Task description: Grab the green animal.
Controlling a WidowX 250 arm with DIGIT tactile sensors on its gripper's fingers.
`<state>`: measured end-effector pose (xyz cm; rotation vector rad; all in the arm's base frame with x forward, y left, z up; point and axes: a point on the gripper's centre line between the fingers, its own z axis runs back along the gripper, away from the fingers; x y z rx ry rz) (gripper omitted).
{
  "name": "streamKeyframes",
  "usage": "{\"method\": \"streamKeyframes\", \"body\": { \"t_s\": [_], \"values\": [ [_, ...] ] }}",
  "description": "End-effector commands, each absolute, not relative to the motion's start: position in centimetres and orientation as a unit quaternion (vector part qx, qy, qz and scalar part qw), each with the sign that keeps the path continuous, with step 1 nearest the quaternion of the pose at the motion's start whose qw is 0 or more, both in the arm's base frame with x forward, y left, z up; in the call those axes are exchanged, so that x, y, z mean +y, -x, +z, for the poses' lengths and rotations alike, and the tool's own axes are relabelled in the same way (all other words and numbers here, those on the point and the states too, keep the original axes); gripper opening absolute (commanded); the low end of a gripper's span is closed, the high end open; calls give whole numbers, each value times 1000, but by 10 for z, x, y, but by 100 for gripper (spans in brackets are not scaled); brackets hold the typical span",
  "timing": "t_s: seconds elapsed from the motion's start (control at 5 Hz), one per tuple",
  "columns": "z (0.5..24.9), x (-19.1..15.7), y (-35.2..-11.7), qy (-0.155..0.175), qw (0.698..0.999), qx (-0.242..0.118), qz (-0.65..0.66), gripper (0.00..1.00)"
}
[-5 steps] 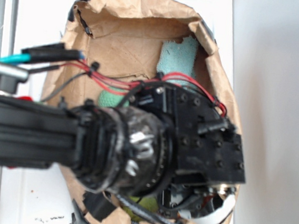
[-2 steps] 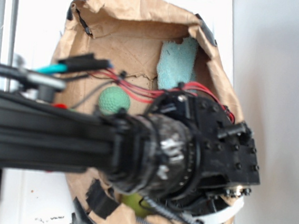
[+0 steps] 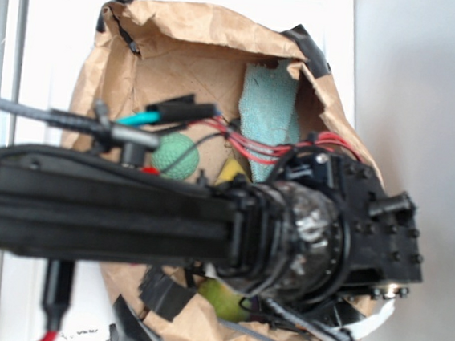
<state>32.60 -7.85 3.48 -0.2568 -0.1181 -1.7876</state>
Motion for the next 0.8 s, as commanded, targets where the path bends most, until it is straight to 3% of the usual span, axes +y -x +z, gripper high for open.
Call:
{"method": "streamKeyframes", "body": {
  "t_s": [0.0, 0.2, 0.6],
  "values": [
    [63, -90, -320, 105, 615, -92, -776, 0],
    [79, -86, -322, 99, 620, -114, -770, 0],
    [147, -48, -329, 58, 679, -185, -708, 0]
  ]
}}
